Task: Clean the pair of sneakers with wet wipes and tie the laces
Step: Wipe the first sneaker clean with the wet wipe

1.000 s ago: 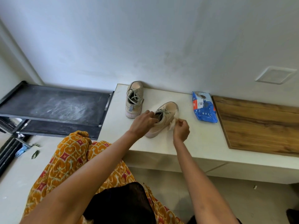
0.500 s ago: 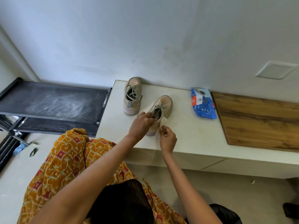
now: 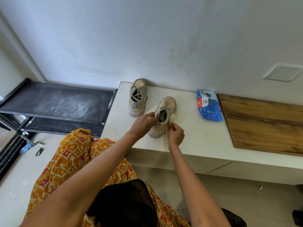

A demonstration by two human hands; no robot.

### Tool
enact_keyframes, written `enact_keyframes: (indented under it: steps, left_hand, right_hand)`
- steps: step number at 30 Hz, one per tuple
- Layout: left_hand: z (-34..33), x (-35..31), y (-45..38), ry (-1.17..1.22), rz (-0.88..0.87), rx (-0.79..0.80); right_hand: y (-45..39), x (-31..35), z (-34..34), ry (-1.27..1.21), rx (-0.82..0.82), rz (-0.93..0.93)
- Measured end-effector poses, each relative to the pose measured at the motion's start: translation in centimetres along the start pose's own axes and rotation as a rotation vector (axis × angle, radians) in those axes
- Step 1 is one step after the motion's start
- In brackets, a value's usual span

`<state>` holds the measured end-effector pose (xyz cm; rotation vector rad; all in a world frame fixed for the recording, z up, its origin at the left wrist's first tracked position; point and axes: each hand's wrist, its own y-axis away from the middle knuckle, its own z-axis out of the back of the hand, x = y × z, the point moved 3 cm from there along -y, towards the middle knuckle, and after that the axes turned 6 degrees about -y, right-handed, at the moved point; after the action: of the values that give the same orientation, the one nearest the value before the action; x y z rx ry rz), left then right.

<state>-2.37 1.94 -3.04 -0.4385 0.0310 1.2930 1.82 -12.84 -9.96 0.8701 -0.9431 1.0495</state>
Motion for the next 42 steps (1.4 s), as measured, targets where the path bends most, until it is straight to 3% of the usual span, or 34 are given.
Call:
enact_keyframes:
  steps: [3,7,12,15,24,31,36,42]
  left_hand:
    - [-0.4,-0.6,-0.4,-0.025,0.039,-0.012]
    - [-0.8,-0.8,0.1,0.011,0.104,-0.028]
    - [-0.4,-1.2,-0.2,-0.037,0.029,0.009]
    - [-0.4,-1.4,-0.3,-0.081,-0.027,0.006]
    - [-2.0,-3.1,0.3,-0.070,0.024,-0.095]
    - [-1.6,-3.1,0.9,-0.088,-0.011,-0.102]
    - [-2.2,-3.5,1.0,-0.012,0.137,-0.118]
    - [-2.4,-4.0,0.8,0.057,0.222,-0.125]
  right_hand:
    - [2.0,-0.8,0.1,-0.040,-0.064,0.031]
    - [3.2,-2.6,0.7,-0.018,0.012,0.076]
    - [1.0,-0.4,2.6,0.038,0.055,0.224]
    - [0.0,0.4,2.4,0.025,0.122,0.159]
    - [2.4,-1.6,1.3,-0.035,-0.089,0.065]
    - [4.5,-2.5,2.7,0.005,0.008,0.136]
    - [1.5,0.0,3.4,-0.126,-0.097,0.007]
    - [3.9,0.4,1.8,-0.171,-0.141,-0.005]
